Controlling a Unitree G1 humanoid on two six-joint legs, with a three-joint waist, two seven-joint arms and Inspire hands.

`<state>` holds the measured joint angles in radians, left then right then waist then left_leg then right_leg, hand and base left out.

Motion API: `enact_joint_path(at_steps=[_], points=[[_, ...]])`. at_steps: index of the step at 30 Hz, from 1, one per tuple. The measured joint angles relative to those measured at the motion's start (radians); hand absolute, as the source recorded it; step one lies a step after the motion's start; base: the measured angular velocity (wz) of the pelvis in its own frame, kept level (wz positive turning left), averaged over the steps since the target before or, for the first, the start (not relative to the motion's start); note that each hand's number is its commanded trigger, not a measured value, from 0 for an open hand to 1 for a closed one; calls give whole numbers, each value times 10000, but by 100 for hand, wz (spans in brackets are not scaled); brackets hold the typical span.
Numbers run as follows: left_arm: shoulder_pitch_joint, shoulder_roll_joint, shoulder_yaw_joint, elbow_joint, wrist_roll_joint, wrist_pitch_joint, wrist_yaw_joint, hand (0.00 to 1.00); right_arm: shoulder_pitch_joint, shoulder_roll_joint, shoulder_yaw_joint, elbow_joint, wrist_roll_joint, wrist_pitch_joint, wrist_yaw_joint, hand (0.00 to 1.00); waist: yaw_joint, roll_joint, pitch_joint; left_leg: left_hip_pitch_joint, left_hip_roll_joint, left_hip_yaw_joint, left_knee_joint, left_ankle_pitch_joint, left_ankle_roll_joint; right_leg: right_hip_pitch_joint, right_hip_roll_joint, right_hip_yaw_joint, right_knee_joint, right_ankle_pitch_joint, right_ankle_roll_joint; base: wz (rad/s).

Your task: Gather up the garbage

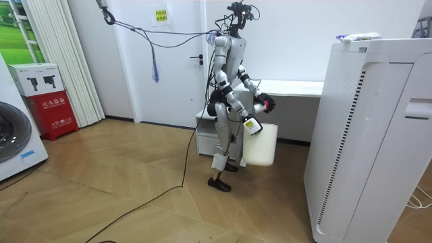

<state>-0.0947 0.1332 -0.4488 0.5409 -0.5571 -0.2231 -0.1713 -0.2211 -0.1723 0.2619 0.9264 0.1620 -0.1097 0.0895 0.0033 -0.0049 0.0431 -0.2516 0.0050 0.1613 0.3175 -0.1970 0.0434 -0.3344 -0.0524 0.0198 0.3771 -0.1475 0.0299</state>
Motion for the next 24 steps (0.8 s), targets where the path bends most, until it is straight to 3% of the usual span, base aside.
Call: enact_joint_path(at_steps=[13, 24], points=[[32, 357, -470, 11, -1, 59, -854, 0, -166, -176, 322, 34, 381, 168, 10, 100, 22, -48, 0, 14, 8, -15, 131, 0, 0, 71, -4, -29, 26, 9, -13, 0], [38, 403, -481, 1, -2, 164, -1048, 0, -165, -149, 399, 33, 586, 168, 46, 100, 23, -32, -8, 28, 17, -24, 97, -1, 0, 68, 3, -45, 18, 11, -17, 0]])
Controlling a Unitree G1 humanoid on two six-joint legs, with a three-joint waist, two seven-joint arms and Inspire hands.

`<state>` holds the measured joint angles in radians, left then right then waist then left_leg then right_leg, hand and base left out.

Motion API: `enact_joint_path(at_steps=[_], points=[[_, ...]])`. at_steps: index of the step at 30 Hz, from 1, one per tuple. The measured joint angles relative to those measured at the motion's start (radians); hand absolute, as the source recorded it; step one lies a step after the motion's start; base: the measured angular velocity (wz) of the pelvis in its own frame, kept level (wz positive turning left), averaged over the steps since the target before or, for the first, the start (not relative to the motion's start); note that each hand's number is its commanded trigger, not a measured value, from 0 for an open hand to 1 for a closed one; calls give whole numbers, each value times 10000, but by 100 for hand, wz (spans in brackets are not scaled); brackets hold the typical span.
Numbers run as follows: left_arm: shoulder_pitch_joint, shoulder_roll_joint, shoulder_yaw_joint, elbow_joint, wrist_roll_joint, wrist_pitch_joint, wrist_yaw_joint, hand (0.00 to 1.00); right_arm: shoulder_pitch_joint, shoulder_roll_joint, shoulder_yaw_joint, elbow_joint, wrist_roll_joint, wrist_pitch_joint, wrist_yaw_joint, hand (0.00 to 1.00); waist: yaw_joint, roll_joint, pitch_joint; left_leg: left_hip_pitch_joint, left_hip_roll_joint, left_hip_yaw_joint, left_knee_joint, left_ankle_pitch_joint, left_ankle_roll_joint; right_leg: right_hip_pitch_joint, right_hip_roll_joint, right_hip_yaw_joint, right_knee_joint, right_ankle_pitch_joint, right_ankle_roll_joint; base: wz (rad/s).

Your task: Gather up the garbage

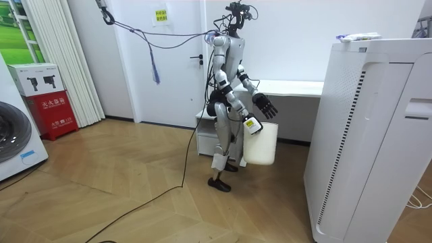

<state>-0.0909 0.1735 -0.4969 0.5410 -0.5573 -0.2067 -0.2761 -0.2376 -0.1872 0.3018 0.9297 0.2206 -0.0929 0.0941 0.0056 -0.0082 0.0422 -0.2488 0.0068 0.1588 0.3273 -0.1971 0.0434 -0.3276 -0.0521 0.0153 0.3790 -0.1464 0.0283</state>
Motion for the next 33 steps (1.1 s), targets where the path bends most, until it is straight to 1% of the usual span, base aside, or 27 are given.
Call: enact_joint_path(at_steps=[3, 5, 6, 8, 9, 10, 11, 13, 14, 15, 17, 18, 19, 21, 22, 23, 24, 26, 27, 31, 33], points=[[0, 28, 30, -143, 15, 0, 2, 0, 2, -63, -34, -1, 161, -1, 49, 100, -3, 10, -6, 40, 3, 0, -3, 0, 0, 59, 15, 16, -32, 2, -3, 0], [59, 168, 44, -575, 6, 12, 38, 0, 5, -94, -38, -64, 193, -3, 62, 100, 5, 12, -8, 113, 3, -18, -27, -2, -1, 143, 20, 7, -62, 2, -4, 0], [66, 215, 85, -979, 8, 10, 41, 0, 5, -134, -48, -84, 219, -16, 73, 100, 15, 30, -19, 187, 8, -37, -73, -2, -2, 257, 29, -9, -174, 25, -16, 3], [74, 214, 215, -1479, 23, -52, 63, 0, 13, -145, -62, -86, 224, -17, 80, 100, 20, 58, -45, 375, 16, -76, -141, -1, -2, 503, 46, -36, -354, 56, -10, 2], [94, 214, 301, -1797, 115, -102, 72, 0, 32, -158, -64, -130, 223, -20, 89, 100, 45, 58, -72, 529, 8, -72, -233, -1, -3, 638, 52, -21, -422, 70, -4, -3], [177, 207, 424, -2145, 312, -130, 68, 0, 125, -188, -89, -296, 206, -21, 110, 100, 52, 85, -124, 640, 15, -72, -276, -1, -2, 782, 66, -22, -550, 87, 7, -6], [387, 205, 685, -2627, 542, -134, 50, 0, 339, -230, -162, -719, 207, -24, 111, 100, 66, 91, -149, 777, 14, -56, -385, -1, -3, 895, 67, -25, -622, 95, 8, -4], [698, 208, 1108, -3191, 751, -167, 92, 0, 747, -296, -284, -1400, 212, -55, 110, 100, 50, 98, -157, 1034, 25, -50, -505, 0, -3, 1116, 86, -21, -719, 96, 6, -5], [772, 208, 1246, -3301, 812, -193, 112, 0, 846, -298, -334, -1547, 221, -75, 112, 100, 37, 101, -159, 1142, 25, -53, -561, 0, -4, 1213, 91, -20, -752, 96, 6, 0], [869, 220, 1460, -3423, 915, -249, 191, 0, 1007, -299, -406, -1720, 257, -179, 113, 100, 1, 127, -179, 1301, 31, -80, -584, -1, -5, 1449, 96, -56, -882, 96, 6, 5], [924, 308, 1638, -3637, 1069, -258, 407, 0, 1242, -331, -469, -1950, 368, -275, 98, 100, -39, 149, -205, 1494, 28, -150, -612, -2, -7, 1740, 81, -158, -1035, 96, 6, 10], [1034, 323, 1794, -3973, 1188, -262, 593, 0, 1432, -344, -519, -2073, 450, -397, 39, 100, -33, 149, -221, 1624, 26, -148, -735, -3, -9, 1836, 86, -176, -1087, 96, 6, 8], [1095, 316, 1890, -4258, 1293, -299, 796, 0, 1695, -394, -530, -2355, 465, -404, -97, 100, 0, 154, -225, 1761, 14, -156, -876, 0, -14, 1914, 86, -180, -1096, 95, 7, 3], [1138, 306, 2005, -4524, 1404, -346, 1019, 0, 2060, -442, -526, -2795, 463, -404, -240, 100, 18, 156, -242, 1940, -7, -154, -954, 5, -20, 2085, 81, -170, -1163, 94, 9, -3], [1165, 296, 2094, -4648, 1604, -361, 1187, 0, 2221, -452, -529, -3008, 460, -404, -283, 100, -9, 141, -280, 2060, -21, -148, -1032, 5, -19, 2174, 79, -142, -1190, 94, 10, -6], [1168, 296, 2120, -4663, 1693, -393, 1253, 0, 2296, -470, -529, -3103, 459, -404, -280, 100, -28, 133, -290, 2133, -24, -148, -1062, 6, -19, 2230, 80, -138, -1199, 93, 11, -8], [1179, 299, 2140, -4689, 1857, -415, 1416, 0, 2412, -501, -529, -3231, 460, -404, -282, 100, -31, 118, -318, 2245, -24, -117, -1088, 6, -19, 2316, 83, -108, -1197, 90, 17, -7], [1185, 299, 2163, -4696, 2062, -420, 1607, 0, 2489, -542, -534, -3270, 459, -404, -290, 100, -50, 107, -326, 2402, -27, -74, -1131, 5, -18, 2432, 83, -76, -1184, 86, 23, -6], [1182, 307, 2202, -4726, 2220, -420, 1757, 0, 2546, -547, -558, -3288, 461, -404, -321, 100, -121, 104, -343, 2422, -30, -71, -1116, 5, -18, 2461, 72, -99, -1174, 85, 24, 0], [1179, 378, 2342, -4962, 3122, -429, 2301, 0, 2931, -533, -613, -3677, 434, -404, -518, 100, -319, 104, -342, 2461, -44, -22, -1024, -6, -5, 2450, 35, -230, -1027, 84, 25, -3], [1182, 355, 2471, -5121, 3513, -429, 2493, 0, 2974, -531, -629, -3677, 418, -403, -491, 100, -263, 103, -339, 2525, -121, 127, -1023, -9, 0, 2279, -2, -451, -751, 83, 23, -33]])
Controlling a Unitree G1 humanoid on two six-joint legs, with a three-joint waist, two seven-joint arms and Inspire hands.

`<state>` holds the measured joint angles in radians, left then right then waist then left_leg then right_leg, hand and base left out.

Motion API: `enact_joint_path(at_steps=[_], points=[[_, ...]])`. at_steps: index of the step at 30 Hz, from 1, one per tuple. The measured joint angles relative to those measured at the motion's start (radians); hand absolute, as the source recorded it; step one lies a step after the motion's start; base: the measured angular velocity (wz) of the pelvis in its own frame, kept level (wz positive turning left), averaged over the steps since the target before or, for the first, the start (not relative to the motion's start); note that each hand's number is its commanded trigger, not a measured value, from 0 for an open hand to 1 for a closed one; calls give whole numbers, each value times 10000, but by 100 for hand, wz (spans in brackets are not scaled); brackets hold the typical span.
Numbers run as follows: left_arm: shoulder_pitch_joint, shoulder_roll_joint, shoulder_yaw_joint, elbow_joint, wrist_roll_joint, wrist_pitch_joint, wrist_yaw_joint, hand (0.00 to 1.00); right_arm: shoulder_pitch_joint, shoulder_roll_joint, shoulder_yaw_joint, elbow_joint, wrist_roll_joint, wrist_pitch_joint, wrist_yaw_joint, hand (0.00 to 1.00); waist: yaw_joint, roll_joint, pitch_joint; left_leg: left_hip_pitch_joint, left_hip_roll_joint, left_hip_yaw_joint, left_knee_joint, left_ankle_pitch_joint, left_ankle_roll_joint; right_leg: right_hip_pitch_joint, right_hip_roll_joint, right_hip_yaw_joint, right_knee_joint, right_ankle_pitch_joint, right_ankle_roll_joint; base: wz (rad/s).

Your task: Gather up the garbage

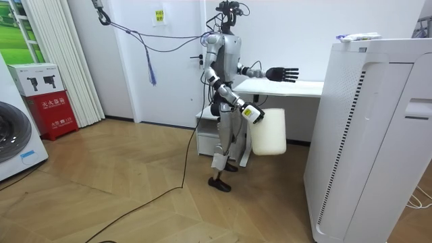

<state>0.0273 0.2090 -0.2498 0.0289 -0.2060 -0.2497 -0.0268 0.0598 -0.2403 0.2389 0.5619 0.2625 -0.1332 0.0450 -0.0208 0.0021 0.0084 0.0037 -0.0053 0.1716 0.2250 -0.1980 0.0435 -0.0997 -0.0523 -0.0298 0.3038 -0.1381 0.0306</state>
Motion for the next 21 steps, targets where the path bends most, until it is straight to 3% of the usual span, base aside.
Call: enact_joint_path(at_steps=[2, 5, 7, 10, 13, 21], points=[[-1, -16, 362, -233, 577, -13, 129, 0, -1, 6, -143, -118, -128, 0, 15, 100, 250, -5, 2, 23, -5, 463, 1, -20, 34, -366, -16, -14, 402, 2, -9, -67], [0, -42, 842, -442, 1283, -139, 546, 0, 3, -24, -211, -179, -189, 2, 15, 100, 318, -11, 7, 51, -79, 496, 108, -117, 167, -600, -137, -109, 717, 27, -49, -50], [0, 6, 1020, -975, 1677, -224, 980, 0, 2, -20, -260, -191, -189, -1, 0, 100, 355, -35, 12, 19, -8, 822, 122, -197, 259, -617, -266, -589, 803, 101, -100, -28], [42, 28, 1154, -1563, 2009, -618, 1410, 0, -9, -58, -267, -183, -189, -1, 0, 100, 601, -114, 28, 213, 59, 1373, 86, -221, 231, -538, -398, -913, 1371, -303, -100, -24], [97, 64, 1326, -1849, 2464, -780, 1669, 0, -9, -45, -249, -173, -283, -1, 75, 100, 757, -112, 30, 254, 90, 1273, -19, -112, 105, -395, -235, -1009, 687, -137, -301, -13], [224, 64, 1589, -1987, 4001, -798, 2204, 0, -5, -22, -278, -255, -284, -1, 614, 100, 851, -116, 9, 240, 287, 994, -30, -125, -50, -188, -60, -1523, 79, -48, -390, 4]])
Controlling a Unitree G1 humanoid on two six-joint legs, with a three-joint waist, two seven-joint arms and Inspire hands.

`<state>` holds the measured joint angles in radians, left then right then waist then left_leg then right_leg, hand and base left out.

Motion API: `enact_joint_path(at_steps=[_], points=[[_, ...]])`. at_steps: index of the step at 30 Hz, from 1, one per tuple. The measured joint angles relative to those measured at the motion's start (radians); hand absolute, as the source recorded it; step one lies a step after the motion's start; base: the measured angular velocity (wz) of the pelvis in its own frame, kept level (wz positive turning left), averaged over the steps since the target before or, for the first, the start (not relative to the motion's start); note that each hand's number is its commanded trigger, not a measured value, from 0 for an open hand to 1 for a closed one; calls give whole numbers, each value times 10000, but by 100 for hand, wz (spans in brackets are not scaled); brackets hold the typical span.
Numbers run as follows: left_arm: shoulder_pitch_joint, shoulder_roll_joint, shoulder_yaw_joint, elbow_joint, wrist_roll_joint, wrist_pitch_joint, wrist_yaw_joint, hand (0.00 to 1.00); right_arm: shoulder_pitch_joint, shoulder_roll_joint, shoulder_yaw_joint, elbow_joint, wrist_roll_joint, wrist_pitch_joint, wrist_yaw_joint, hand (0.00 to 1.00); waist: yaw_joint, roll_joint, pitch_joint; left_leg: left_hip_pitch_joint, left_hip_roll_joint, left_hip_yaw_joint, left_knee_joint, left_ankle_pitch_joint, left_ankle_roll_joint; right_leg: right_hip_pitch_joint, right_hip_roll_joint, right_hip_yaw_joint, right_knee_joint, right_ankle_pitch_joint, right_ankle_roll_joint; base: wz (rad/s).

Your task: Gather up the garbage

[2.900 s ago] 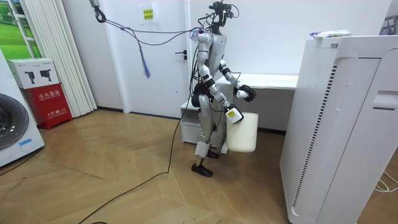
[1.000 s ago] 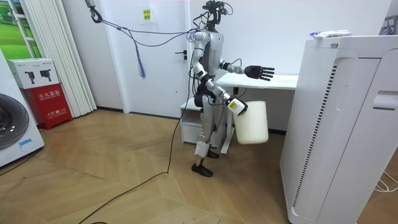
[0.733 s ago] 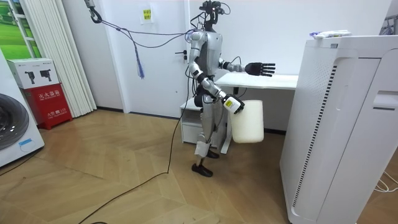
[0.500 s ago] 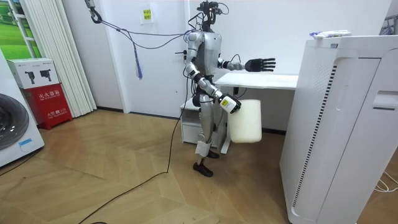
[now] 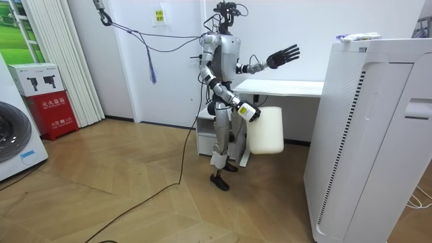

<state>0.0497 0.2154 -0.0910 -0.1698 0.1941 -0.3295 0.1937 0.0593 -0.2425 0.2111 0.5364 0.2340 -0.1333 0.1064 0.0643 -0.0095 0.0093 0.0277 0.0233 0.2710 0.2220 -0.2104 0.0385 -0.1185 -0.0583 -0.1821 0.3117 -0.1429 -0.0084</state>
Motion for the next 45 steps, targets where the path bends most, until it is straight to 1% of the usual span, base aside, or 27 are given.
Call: enact_joint_path(at_steps=[3, 6, 9, 10, 11, 12, 13, 14, 15, 16, 18, 21, 23, 24, 25, 26, 27, 28, 31, 33, 34, 36, 37, 38, 39, 40, 45], points=[[-6, -8, 296, -136, 552, 1, 262, 0, -4, 100, 6, -79, -80, -42, 203, 100, 157, 58, -4, 21, 68, -205, 244, -100, -120, 6, 173, 171, -55, 42, -70, -35], [2, -2, 410, -166, 625, 2, 534, 0, -2, 88, 36, -114, -84, -56, 269, 100, 245, 220, 40, -33, -7, -1178, 856, -148, -200, 314, 250, 359, -226, 103, -154, -44], [-14, 1, 391, -181, 621, -4, 770, 0, -4, -33, 34, -128, -84, -57, 227, 100, 175, 355, 59, -734, -60, -1398, 2352, -151, -252, 371, 123, 692, -165, 101, -171, -21], [24, -6, 354, -176, 645, -19, 837, 0, 4, 5, 25, -121, -75, -55, 173, 100, 203, 280, 110, -1231, -252, -1975, 2556, -349, -260, 375, 62, 987, -171, 93, -175, -5], [-3, -3, 325, -176, 709, -21, 839, 0, 3, -16, -31, -124, -44, -58, 140, 100, 175, 340, 80, -1478, -422, -2306, 2185, -400, -249, 354, 62, 1044, -190, 82, -158, 5], [-94, -34, 244, -176, 768, -85, 842, 0, 3, -64, -165, -123, -8, -55, 65, 100, 204, 351, 111, -2012, -578, -2795, 1298, -123, -423, 227, 62, 1106, -45, -72, -82, 6], [-99, -76, 207, -164, 769, -224, 891, 0, 13, -135, -178, -119, 6, -53, 46, 100, 262, 312, 130, -2528, -709, -3015, 1009, 607, -409, -22, 10, 1304, 489, -469, -26, -4], [-87, -89, 204, -166, 782, -270, 912, 0, 20, -214, -175, -118, 0, -53, 58, 100, 301, 375, 91, -2658, -719, -2965, 1026, 883, -363, -110, 4, 1351, 831, -656, 70, -11], [-97, -20, 218, -161, 830, -309, 981, 0, 99, -147, -173, -117, -3, -49, 66, 100, 389, 274, 92, -2595, -573, -2401, 1099, 1344, 161, -231, -20, 1277, 1740, -1064, 192, 14], [-85, 30, 191, -120, 839, -307, 1044, 0, 298, -45, -138, -119, -3, -68, 132, 100, 376, -3, 93, -2435, -524, -1791, 1128, 1275, 250, -165, -288, 872, 2842, -1558, 295, 29], [-60, -27, 118, -128, 938, -313, 1085, 0, 421, -159, -139, -101, -2, -78, 208, 100, 579, -191, 127, -2313, -522, -1308, 1561, 1078, 290, 155, -639, 392, 3259, -2111, 284, 4], [36, -9, 172, -136, 1059, -348, 1086, 0, 356, -176, -80, -105, -125, -64, 373, 100, 838, -28, 115, -2695, -612, -1339, 2696, 467, 268, 236, -480, 937, 2923, -2665, 38, -33], [39, 15, 165, -143, 1066, -420, 1082, 0, 382, -139, 75, -106, -154, 50, 497, 100, 787, 93, -46, -2602, -672, -1315, 2496, 320, 377, 386, -473, 1224, 2965, -2809, 213, -15], [36, 69, 156, -144, 1052, -513, 1080, 0, 411, -84, 100, -109, -175, 48, 563, 100, 736, -54, 0, -2443, -642, -827, 2468, 244, 540, 409, -718, 1237, 4157, -2930, 375, 4], [81, 49, 128, -145, 1065, -518, 1060, 0, 601, -85, 134, -114, -171, 37, 627, 100, 720, -392, -59, -2162, -693, -177, 2529, 45, 553, 556, -1377, 914, 5968, -2741, 594, 6], [66, 18, 127, -153, 1111, -526, 1066, 0, 642, -121, 174, -120, -170, 32, 651, 100, 716, -516, -57, -2073, -697, 66, 2712, -77, 593, 646, -1720, 746, 6444, -2522, 635, -7], [33, -31, 139, -157, 1156, -541, 1091, 0, 568, -258, 317, -144, -172, 29, 623, 100, 788, -497, 1, -2227, -614, 177, 3511, -431, 542, 647, -1996, 553, 6828, -2433, 789, -29], [28, 9, 142, -161, 1161, -540, 1074, 0, 543, -457, 449, -262, -176, 30, 571, 100, 832, -222, 63, -2401, -509, -54, 4092, -751, 456, 553, -1996, 402, 7153, -2305, 779, -40], [-198, 78, 302, -224, 1536, -573, 1103, 0, 554, -523, 503, -351, -321, 30, 600, 100, 691, -1, 62, -2400, -533, -76, 4286, -1152, 547, 196, -2161, 356, 7726, -1822, 724, -31], [-373, 84, 318, -233, 1750, -631, 1202, 0, 573, -499, 459, -385, -421, 29, 653, 100, 667, 201, 19, -2326, -480, -68, 4083, -1161, 591, -73, -2020, 479, 7790, -1383, 869, -37], [-416, 85, 368, -238, 1833, -639, 1335, 0, 613, -516, 466, -425, -418, 26, 749, 100, 773, 291, 80, -2233, -378, -98, 3858, -1163, 596, -345, -1949, 526, 7603, -1849, 939, -60], [-424, 143, 483, -225, 1952, -638, 1686, 0, 583, -540, 579, -434, -424, 27, 953, 100, 920, 347, 115, -2115, -327, -336, 3540, -1104, 508, -1054, -1734, 528, 6757, -2636, 807, -76], [-429, 154, 522, -227, 2158, -652, 1893, 0, 595, -531, 645, -434, -503, 28, 1007, 100, 919, 379, 131, -2012, -315, -688, 3400, -1071, 442, -1266, -1455, 562, 5547, -2682, 787, -52], [-435, 169, 520, -227, 2228, -672, 1972, 0, 595, -514, 657, -435, -540, 28, 1013, 100, 870, 367, 136, -1968, -320, -815, 3320, -1064, 397, -1274, -1379, 555, 4886, -2622, 775, -12], [-429, 216, 493, -231, 2327, -697, 2117, 0, 593, -510, 728, -481, -660, 28, 999, 100, 681, 265, 126, -1855, -327, -901, 3168, -1056, 305, -1284, -1231, 577, 3473, -1922, 673, 22], [-367, 223, 397, -238, 2389, -735, 2173, 0, 614, -556, 762, -494, -831, 34, 991, 100, 522, 285, 91, -1743, -315, -1192, 3016, -1027, 171, -1043, -1080, 550, 3109, -1622, 501, 24], [-346, 418, 418, -476, 3036, -869, 2403, 0, 535, -476, 736, -509, -1221, 39, 936, 100, 559, 242, 36, -1235, -208, -1902, 2088, -699, -214, -218, -578, 140, 1750, -1283, 241, 13]])
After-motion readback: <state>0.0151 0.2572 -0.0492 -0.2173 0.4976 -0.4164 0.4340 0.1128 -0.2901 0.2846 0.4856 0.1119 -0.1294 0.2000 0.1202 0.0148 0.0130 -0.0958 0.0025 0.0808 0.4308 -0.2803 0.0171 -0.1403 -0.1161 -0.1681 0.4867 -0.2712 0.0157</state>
